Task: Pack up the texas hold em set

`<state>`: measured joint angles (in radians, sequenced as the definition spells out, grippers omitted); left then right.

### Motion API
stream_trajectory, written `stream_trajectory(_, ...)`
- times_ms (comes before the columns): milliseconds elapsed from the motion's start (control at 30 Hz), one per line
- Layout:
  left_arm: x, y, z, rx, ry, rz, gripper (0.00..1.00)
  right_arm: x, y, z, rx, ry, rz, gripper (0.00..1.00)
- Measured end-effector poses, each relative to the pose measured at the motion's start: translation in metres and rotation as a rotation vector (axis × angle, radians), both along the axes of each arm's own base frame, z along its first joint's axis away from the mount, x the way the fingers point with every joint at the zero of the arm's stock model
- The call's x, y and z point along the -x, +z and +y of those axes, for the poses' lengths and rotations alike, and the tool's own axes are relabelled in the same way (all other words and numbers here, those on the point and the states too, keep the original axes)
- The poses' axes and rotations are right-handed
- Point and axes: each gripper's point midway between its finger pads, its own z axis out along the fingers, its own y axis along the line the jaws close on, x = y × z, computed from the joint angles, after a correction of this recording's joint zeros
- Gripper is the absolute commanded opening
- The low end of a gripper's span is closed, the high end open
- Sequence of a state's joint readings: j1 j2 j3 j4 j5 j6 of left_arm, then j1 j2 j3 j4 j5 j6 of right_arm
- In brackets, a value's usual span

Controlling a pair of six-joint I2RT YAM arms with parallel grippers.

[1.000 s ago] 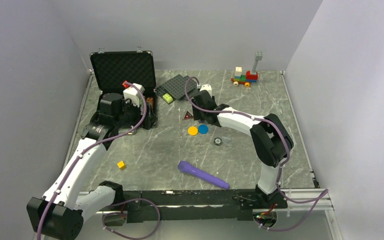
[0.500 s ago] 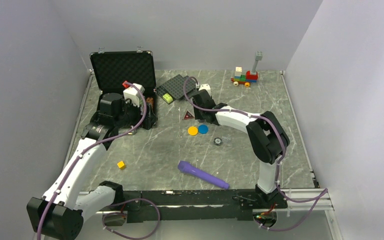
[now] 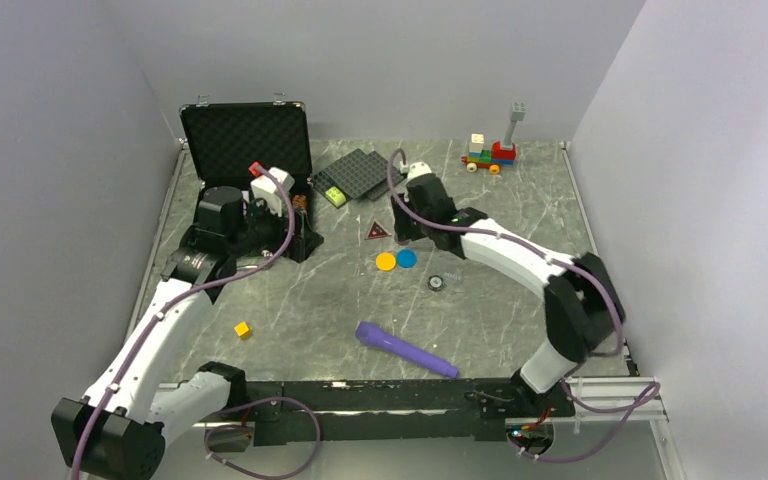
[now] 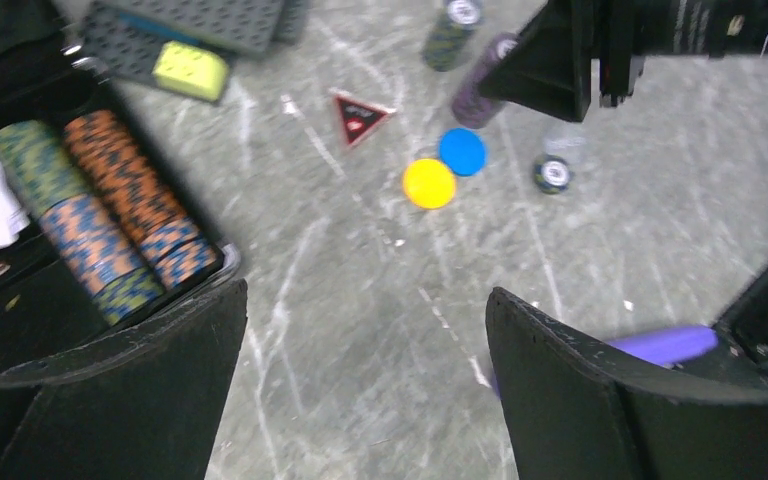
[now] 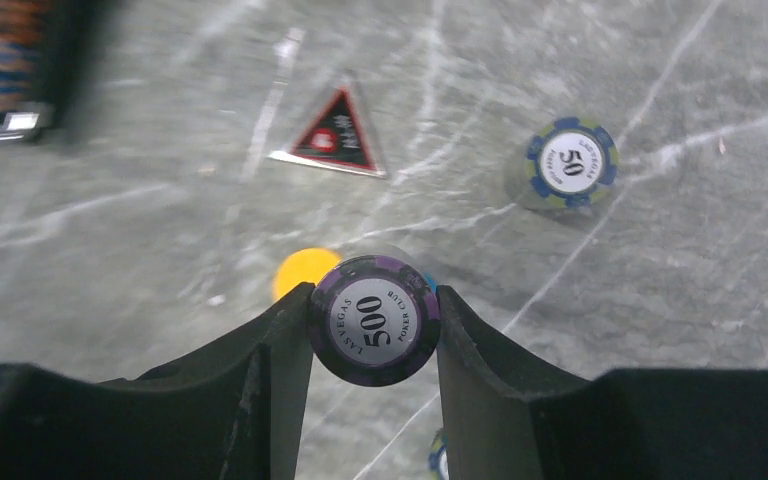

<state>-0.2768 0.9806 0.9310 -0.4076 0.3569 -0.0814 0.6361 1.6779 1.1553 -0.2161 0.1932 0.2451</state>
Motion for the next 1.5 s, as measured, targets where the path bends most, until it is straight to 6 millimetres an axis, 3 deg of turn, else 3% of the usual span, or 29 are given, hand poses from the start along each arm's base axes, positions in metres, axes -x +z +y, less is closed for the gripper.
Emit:
stream_trajectory(200,0.027,0.009,-0.047,0.099,-0.257,-0.01,0.94,0.039,0.088,0.028,-0.237,0.218,-0.063,0.0)
stream_trajectory(300,0.048,0.013,-0.07,0.128,-0.398,-0.015,0.94,0.065,0.112,0.045,-0.349,0.351,-0.039,0.0)
stream_trajectory(433,0.071,0.017,-0.089,0.149,-0.534,-0.025,0.95,0.101,0.125,0.066,-0.479,0.517,0.058,0.0)
stream_trajectory(600,0.082,0.018,-0.097,0.16,-0.596,-0.028,0.94,0.136,0.134,0.081,-0.608,0.66,0.174,0.0)
stream_trajectory(833,0.083,0.018,-0.1,0.158,-0.601,-0.029,0.89,0.153,0.149,0.088,-0.688,0.756,0.204,0.0)
stream_trajectory(1000,0.084,0.016,-0.104,0.164,-0.614,-0.014,0.71,0.163,0.151,0.092,-0.701,0.799,0.222,0.0)
stream_trajectory(1167,0.084,0.012,-0.106,0.158,-0.615,-0.002,0.68,0.168,0.153,0.095,-0.713,0.826,0.22,0.0)
stream_trajectory(1333,0.084,0.011,-0.107,0.155,-0.613,0.002,0.53,0.17,0.155,0.096,-0.722,0.839,0.222,0.0)
stream_trajectory(1400,0.085,0.011,-0.107,0.156,-0.617,0.002,0.39,0.169,0.155,0.097,-0.722,0.838,0.221,0.0)
stream_trajectory(1500,0.087,0.009,-0.108,0.158,-0.62,0.014,0.02,0.167,0.152,0.097,-0.717,0.827,0.22,0.0)
